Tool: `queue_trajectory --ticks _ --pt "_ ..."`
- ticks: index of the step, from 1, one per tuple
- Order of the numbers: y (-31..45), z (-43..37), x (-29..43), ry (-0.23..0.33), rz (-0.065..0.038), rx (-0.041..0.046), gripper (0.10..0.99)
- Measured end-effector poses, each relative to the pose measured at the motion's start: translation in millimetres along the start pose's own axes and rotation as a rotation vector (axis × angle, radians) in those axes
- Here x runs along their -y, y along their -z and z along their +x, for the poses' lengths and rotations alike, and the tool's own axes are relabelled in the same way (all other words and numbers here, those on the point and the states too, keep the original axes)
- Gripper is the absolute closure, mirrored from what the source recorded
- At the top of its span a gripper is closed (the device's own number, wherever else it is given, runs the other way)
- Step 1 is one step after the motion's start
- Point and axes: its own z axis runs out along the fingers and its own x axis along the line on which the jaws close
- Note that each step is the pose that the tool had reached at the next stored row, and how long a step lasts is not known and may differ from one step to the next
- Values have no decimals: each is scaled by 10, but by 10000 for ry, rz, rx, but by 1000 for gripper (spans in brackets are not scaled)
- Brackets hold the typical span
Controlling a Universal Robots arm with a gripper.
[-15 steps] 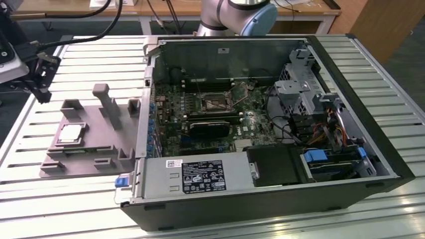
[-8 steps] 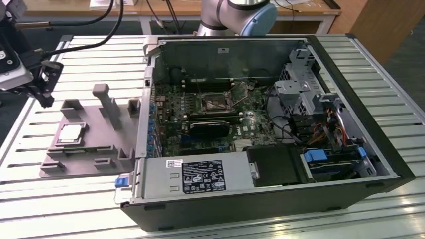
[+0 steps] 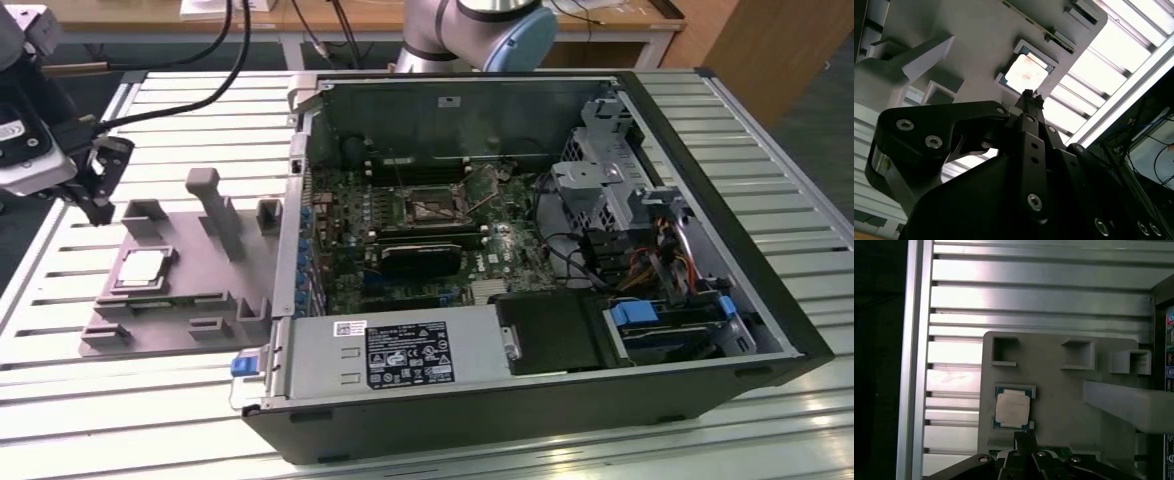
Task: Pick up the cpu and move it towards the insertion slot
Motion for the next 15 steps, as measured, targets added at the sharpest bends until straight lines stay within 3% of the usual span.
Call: queue_trajectory --ticks 15 --pt "-273 16 10 0 0 0 984"
